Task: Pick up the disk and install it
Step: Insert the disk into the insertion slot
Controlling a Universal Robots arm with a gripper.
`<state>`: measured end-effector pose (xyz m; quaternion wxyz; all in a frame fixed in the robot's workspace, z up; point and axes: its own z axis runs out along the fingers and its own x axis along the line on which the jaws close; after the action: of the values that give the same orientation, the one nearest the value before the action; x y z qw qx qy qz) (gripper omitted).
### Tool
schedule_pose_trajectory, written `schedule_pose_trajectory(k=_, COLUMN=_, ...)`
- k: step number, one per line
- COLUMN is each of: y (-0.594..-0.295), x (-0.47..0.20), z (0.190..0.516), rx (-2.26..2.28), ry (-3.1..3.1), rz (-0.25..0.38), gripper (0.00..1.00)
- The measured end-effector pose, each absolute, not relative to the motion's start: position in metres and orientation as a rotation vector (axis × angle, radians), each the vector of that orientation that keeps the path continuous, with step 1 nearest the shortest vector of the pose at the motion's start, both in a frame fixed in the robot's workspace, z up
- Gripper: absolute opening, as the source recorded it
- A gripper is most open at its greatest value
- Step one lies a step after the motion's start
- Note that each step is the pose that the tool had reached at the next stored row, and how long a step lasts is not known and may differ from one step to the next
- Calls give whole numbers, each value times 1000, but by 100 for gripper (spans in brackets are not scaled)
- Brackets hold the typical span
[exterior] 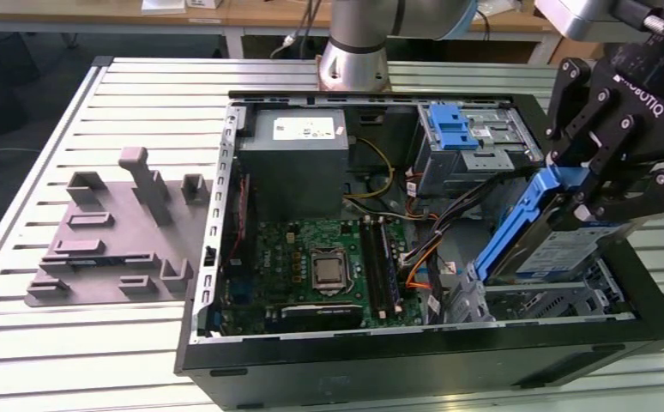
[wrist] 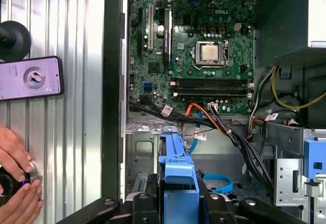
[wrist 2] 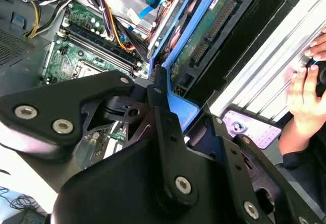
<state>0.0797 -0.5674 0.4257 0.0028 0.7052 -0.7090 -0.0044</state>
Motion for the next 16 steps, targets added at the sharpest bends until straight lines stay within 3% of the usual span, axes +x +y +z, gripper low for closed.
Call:
schedule_pose_trajectory(k=10, y=-567, x=80, z=411, rx=2212, ry=-2223, rz=-14, gripper=44)
schedule_pose_trajectory(k=13, y=-567, x=80, z=405, rx=2212, ry=-2223, rz=-14, gripper=36)
schedule_pose_trajectory(k=15, y=-567, x=80, z=401, rx=2212, ry=-2223, rz=-14, gripper=24)
schedule_pose_trajectory(k=16, y=-567, x=80, z=400, rx=2212, ry=-2223, rz=-14, gripper=24)
